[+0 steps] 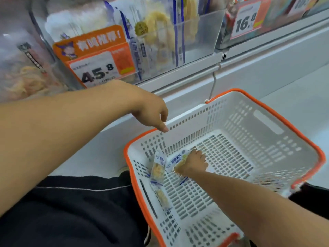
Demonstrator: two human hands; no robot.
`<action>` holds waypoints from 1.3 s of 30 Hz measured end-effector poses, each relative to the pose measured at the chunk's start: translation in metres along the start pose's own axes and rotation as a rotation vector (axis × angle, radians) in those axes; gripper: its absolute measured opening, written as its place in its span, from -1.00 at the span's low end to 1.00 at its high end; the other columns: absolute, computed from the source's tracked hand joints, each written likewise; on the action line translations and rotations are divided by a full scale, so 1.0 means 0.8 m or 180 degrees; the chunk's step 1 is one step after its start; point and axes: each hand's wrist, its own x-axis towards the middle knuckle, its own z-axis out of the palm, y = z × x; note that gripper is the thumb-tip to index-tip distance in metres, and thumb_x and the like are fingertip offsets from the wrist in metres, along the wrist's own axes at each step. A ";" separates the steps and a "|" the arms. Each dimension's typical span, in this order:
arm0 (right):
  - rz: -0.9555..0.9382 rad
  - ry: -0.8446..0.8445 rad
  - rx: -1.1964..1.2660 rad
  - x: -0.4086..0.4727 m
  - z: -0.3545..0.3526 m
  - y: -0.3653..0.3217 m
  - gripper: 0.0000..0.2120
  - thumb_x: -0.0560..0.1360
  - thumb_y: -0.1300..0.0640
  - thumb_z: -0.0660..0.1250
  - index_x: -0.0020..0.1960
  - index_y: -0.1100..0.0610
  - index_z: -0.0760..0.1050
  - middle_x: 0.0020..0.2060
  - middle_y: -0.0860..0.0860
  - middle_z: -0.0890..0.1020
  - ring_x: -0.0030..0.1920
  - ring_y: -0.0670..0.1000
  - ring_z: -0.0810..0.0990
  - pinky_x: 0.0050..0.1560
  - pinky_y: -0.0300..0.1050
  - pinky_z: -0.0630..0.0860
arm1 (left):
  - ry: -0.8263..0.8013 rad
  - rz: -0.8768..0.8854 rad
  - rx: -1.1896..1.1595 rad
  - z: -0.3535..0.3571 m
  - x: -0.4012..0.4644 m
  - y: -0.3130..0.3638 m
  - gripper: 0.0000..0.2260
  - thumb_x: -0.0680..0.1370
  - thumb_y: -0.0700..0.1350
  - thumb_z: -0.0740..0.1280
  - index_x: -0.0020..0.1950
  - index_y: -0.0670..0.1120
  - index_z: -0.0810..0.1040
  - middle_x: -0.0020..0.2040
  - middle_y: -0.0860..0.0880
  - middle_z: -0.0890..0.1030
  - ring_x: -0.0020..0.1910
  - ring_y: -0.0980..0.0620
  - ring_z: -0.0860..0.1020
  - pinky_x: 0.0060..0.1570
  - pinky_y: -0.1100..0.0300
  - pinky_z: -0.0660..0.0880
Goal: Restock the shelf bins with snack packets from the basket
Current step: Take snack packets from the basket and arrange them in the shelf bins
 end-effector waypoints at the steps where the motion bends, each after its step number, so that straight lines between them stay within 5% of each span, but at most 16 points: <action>1: 0.0061 -0.0025 0.0113 0.005 0.003 -0.002 -0.01 0.22 -0.19 0.54 0.47 0.12 0.15 0.36 0.05 0.36 0.41 0.11 0.34 0.35 0.10 0.36 | -0.0038 -0.0036 0.0007 0.000 -0.001 -0.001 -0.52 0.57 0.27 0.23 0.39 0.04 0.44 0.14 0.05 0.49 0.03 0.03 0.43 0.15 0.09 0.42; 4: -0.0175 -0.0473 0.0225 0.013 -0.023 -0.006 -0.19 0.20 -0.13 0.65 0.27 0.18 0.37 -0.01 0.00 0.51 0.08 0.04 0.57 0.11 -0.06 0.55 | -0.0144 -0.0049 0.0029 0.003 -0.004 -0.004 -0.51 0.57 0.26 0.24 0.40 0.03 0.44 0.17 0.05 0.50 0.04 0.03 0.43 0.17 0.08 0.43; 8: -0.1092 -0.0939 -0.1161 -0.002 -0.144 -0.022 -0.65 0.37 -0.09 0.57 -0.19 0.08 0.47 -0.30 -0.03 0.50 -0.35 -0.06 0.47 -0.28 -0.19 0.51 | -0.0057 -0.0075 0.0044 -0.002 -0.010 -0.005 -0.42 0.52 0.29 0.31 0.43 0.00 0.41 0.24 0.02 0.53 0.04 0.01 0.46 0.21 0.03 0.46; 12: -0.1973 -0.0884 -0.1400 -0.056 -0.317 -0.049 -0.70 0.39 0.04 0.58 -0.28 0.05 0.46 -0.34 -0.07 0.52 -0.33 -0.06 0.48 -0.31 -0.23 0.43 | 0.0317 -0.0156 -0.0341 -0.015 -0.019 0.000 -0.18 0.41 0.40 0.34 0.49 -0.10 0.33 0.27 -0.04 0.52 0.07 -0.05 0.56 0.12 0.01 0.55; 15: -0.2574 -0.0543 -0.1092 -0.111 -0.442 -0.067 -0.76 0.39 0.11 0.58 -0.05 0.17 0.60 -0.12 0.10 0.70 -0.15 0.00 0.64 -0.06 -0.08 0.59 | 0.0714 0.0122 -0.2085 -0.034 -0.032 0.014 -0.32 0.42 0.23 0.46 0.38 -0.15 0.41 0.18 -0.11 0.57 -0.13 -0.02 0.66 -0.25 0.13 0.63; 18: -0.3261 -0.0104 -0.0302 -0.180 -0.540 -0.069 -0.85 0.42 0.27 0.52 -0.03 0.23 0.62 -0.13 0.04 0.74 -0.17 -0.08 0.66 -0.07 -0.17 0.59 | 0.2032 0.0499 -0.3443 -0.067 -0.053 0.038 -0.91 0.53 -0.10 0.45 -0.08 -0.04 0.55 -0.12 -0.09 0.67 -0.35 0.07 0.66 -0.50 0.29 0.46; 21: -0.3823 0.0874 -0.0061 -0.221 -0.593 -0.075 -0.85 0.40 0.21 0.55 -0.05 0.17 0.66 -0.17 0.03 0.73 -0.20 -0.09 0.62 -0.07 -0.07 0.56 | 0.3905 0.0238 -0.3338 -0.097 -0.073 0.051 -0.90 0.53 -0.10 0.45 -0.05 0.05 0.56 -0.28 0.12 0.60 -0.43 0.26 0.55 -0.47 0.40 0.38; 24: -0.4048 0.2006 -0.0129 -0.225 -0.619 -0.095 -0.79 0.40 0.15 0.56 -0.01 0.20 0.66 -0.17 0.12 0.69 -0.17 -0.06 0.52 -0.14 -0.06 0.48 | 0.4844 -0.0379 -0.2384 -0.109 -0.092 0.031 -0.73 0.50 0.02 0.44 0.18 0.07 0.52 -0.03 0.10 0.65 -0.08 0.22 0.57 -0.12 0.22 0.50; 26: -0.3966 0.2636 -0.0533 -0.222 -0.621 -0.107 -0.79 0.42 0.15 0.53 0.03 0.17 0.65 -0.18 0.02 0.63 -0.10 0.07 0.57 -0.11 -0.11 0.42 | 0.4586 -0.0947 -0.1591 -0.104 -0.099 0.008 -0.47 0.51 0.09 0.41 0.43 -0.03 0.40 0.33 -0.03 0.52 0.30 -0.02 0.45 0.25 0.06 0.40; 28: -0.3756 0.2918 -0.0955 -0.213 -0.613 -0.117 -0.86 0.42 0.15 0.49 -0.03 0.13 0.62 -0.19 0.02 0.63 -0.06 0.18 0.58 -0.09 -0.01 0.49 | 0.4169 -0.1225 -0.0810 -0.095 -0.102 -0.005 -0.40 0.53 0.15 0.35 0.48 -0.09 0.32 0.42 -0.07 0.43 0.40 -0.09 0.35 0.36 0.01 0.28; 33: -0.3422 0.2362 -0.1229 -0.175 -0.577 -0.140 -0.87 0.43 0.16 0.49 -0.11 0.09 0.53 -0.17 0.05 0.56 -0.05 0.20 0.59 -0.13 -0.05 0.43 | 0.3499 -0.1377 -0.0268 -0.090 -0.091 -0.010 -0.60 0.54 0.28 0.22 0.15 -0.02 0.43 0.15 -0.02 0.55 0.17 -0.08 0.48 0.21 0.01 0.34; 39: -0.3395 0.2200 -0.1393 -0.142 -0.555 -0.158 -0.73 0.47 0.23 0.46 0.16 0.12 0.57 -0.08 0.13 0.55 0.01 0.24 0.59 -0.10 -0.10 0.38 | 0.3507 -0.1448 -0.0162 -0.092 -0.085 -0.010 -0.62 0.57 0.25 0.20 0.19 -0.01 0.40 0.17 0.00 0.53 0.19 -0.06 0.48 0.17 0.04 0.36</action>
